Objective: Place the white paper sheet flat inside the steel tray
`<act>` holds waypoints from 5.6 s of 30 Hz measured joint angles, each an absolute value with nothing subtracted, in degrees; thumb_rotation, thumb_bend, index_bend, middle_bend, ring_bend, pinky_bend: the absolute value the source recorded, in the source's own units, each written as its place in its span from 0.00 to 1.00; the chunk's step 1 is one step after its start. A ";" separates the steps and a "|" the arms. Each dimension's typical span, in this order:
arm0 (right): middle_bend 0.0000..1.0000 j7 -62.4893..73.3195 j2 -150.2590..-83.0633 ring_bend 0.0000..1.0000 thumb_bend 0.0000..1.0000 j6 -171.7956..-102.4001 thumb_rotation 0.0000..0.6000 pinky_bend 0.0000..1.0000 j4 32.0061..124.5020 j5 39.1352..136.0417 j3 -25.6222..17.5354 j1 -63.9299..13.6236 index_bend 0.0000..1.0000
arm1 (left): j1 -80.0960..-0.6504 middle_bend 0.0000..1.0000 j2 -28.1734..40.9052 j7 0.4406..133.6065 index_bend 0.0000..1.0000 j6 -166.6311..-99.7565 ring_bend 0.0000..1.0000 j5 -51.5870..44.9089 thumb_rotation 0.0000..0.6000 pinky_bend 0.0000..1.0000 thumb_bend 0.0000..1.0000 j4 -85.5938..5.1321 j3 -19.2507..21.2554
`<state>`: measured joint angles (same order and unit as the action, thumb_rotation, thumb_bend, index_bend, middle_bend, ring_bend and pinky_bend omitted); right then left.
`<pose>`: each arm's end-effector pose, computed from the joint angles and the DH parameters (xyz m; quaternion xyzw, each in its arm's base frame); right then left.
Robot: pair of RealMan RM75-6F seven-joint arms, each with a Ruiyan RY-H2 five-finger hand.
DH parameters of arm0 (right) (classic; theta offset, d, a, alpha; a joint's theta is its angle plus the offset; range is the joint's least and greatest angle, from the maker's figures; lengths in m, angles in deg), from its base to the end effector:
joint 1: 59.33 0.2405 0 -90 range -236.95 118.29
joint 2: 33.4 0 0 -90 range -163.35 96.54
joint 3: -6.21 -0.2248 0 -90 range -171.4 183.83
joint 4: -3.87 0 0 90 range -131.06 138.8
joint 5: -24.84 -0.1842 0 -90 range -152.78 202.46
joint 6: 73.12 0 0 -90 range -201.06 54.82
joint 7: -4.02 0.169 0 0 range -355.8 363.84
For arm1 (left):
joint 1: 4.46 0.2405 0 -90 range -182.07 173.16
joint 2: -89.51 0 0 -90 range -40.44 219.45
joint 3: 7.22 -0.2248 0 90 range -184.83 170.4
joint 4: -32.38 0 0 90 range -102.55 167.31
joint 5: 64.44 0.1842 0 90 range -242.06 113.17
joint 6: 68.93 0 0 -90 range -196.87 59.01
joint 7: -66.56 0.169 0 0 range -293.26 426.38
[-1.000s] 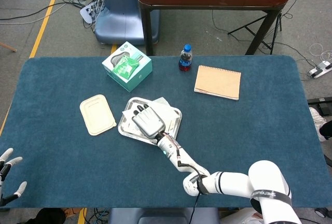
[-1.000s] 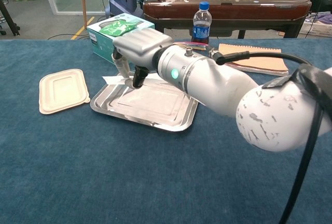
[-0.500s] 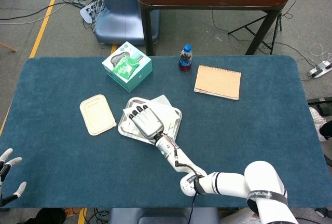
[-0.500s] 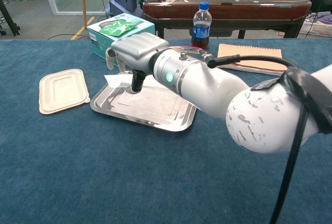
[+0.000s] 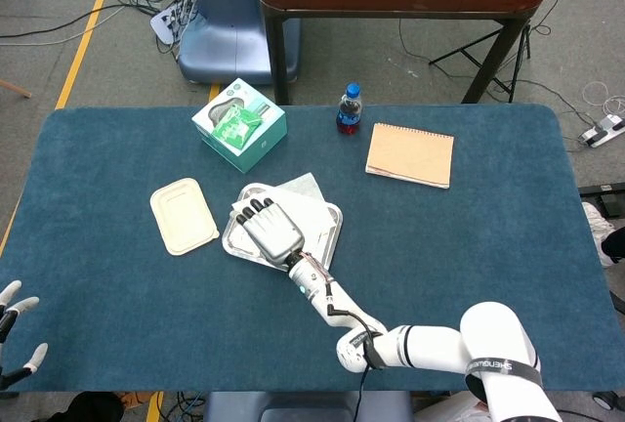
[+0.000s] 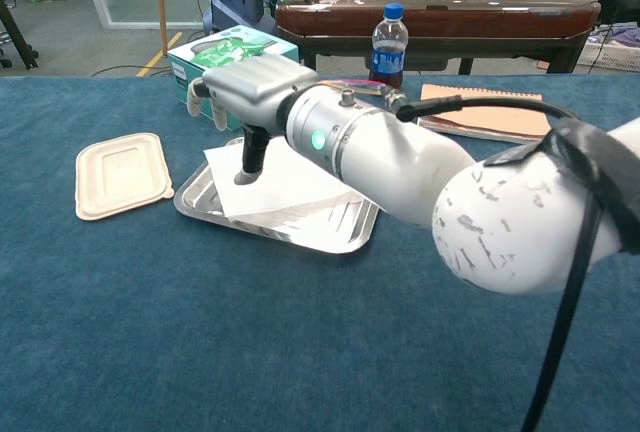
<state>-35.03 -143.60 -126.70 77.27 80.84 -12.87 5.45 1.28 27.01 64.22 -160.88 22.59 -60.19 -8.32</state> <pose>0.0485 -0.3395 -0.0783 0.7990 -0.2416 0.4156 0.3614 -0.2991 0.1360 0.1833 -0.5491 -0.4251 -0.3557 0.6255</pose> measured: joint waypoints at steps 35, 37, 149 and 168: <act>0.87 -50.70 -123.13 0.82 1.00 -119.31 1.00 0.90 89.32 57.17 -3.77 12.22 0.23 | 1.26 0.09 26.68 64.24 0.25 -160.03 0.10 22.72 1.00 0.00 0.24 -59.80 -8.68; 0.87 -49.86 -124.01 0.82 1.00 -118.82 1.00 0.90 87.72 56.78 -3.28 12.52 0.23 | 1.33 0.09 26.57 64.11 0.25 -159.96 0.10 22.54 1.00 0.00 0.24 -59.68 -8.72; 0.87 -44.23 -137.93 0.83 1.00 -116.10 1.00 0.90 78.75 54.63 -1.61 19.64 0.21 | 3.04 0.09 26.79 61.91 0.25 -161.15 0.10 22.16 1.00 0.00 0.24 -57.83 -9.20; 0.87 -43.91 -144.62 0.83 1.00 -112.31 1.00 0.90 67.19 50.75 -2.26 23.33 0.20 | 3.98 0.09 26.78 60.59 0.25 -161.69 0.10 21.61 1.00 0.00 0.24 -56.55 -9.05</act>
<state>-43.91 -144.62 -112.31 67.19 50.75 -2.26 23.33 3.98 26.78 60.59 -161.69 21.61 -56.55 -9.05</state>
